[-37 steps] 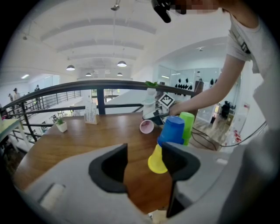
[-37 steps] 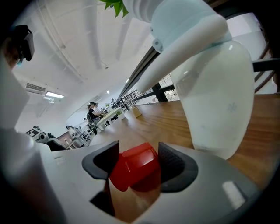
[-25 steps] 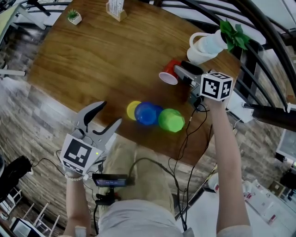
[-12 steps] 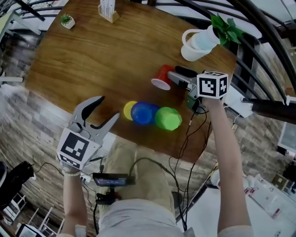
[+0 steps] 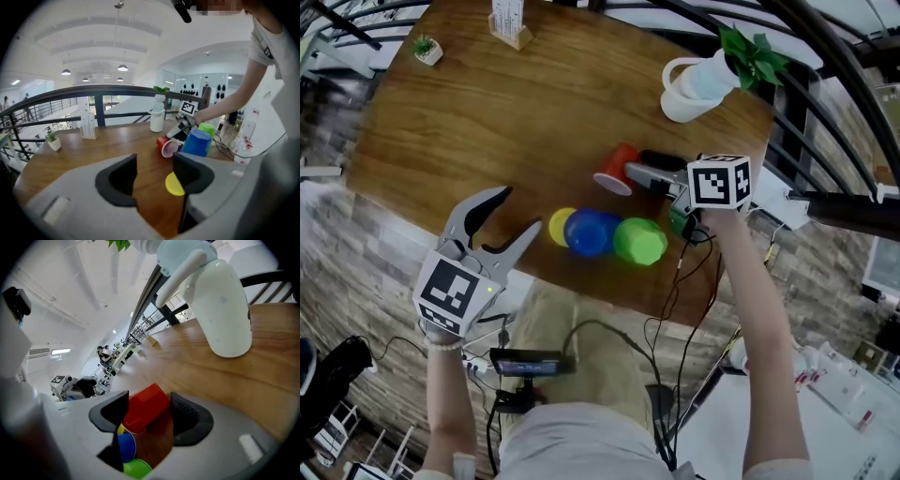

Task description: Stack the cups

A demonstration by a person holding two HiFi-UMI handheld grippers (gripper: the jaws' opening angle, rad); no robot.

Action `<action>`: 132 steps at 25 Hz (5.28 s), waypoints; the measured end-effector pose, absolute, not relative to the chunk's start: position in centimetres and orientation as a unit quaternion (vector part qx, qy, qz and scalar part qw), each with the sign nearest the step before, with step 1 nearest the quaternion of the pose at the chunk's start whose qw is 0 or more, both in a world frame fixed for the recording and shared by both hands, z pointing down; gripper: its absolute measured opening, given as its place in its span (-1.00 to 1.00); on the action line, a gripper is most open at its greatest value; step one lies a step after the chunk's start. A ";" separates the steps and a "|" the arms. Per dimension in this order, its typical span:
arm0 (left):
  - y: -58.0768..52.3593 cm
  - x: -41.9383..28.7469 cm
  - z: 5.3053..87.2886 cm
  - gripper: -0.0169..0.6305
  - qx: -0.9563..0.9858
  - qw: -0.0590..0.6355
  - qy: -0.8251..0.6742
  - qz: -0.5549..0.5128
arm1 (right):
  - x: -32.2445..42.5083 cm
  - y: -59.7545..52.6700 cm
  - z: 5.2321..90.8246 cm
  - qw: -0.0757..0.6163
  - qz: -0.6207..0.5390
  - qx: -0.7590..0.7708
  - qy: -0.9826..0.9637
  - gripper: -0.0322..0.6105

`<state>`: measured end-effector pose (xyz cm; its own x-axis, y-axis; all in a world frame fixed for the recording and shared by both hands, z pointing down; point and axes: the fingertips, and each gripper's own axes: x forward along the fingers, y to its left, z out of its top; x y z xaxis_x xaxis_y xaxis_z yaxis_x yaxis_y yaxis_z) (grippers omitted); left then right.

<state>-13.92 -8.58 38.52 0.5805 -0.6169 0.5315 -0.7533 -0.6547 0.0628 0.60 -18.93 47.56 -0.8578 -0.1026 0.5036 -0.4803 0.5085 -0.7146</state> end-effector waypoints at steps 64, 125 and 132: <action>-18.0 -1.8 48.6 0.00 0.746 0.566 -0.213 0.279 | 14.8 -10.6 39.2 0.030 0.365 0.426 -0.827 -0.29; -9.9 -1.5 22.6 -0.25 0.943 0.085 -0.322 0.010 | 14.2 -5.2 35.0 0.059 0.296 0.367 -0.880 -0.29; -7.2 0.0 23.7 -0.25 0.946 0.036 -0.321 0.034 | 13.2 -4.0 34.3 0.065 0.266 0.345 -0.898 -0.29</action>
<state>0.04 -7.23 23.73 0.7916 -0.6047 0.0879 -0.6097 -0.7913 0.0461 13.24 -4.01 34.32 -0.7536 -0.5849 0.3001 -0.6539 0.6201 -0.4335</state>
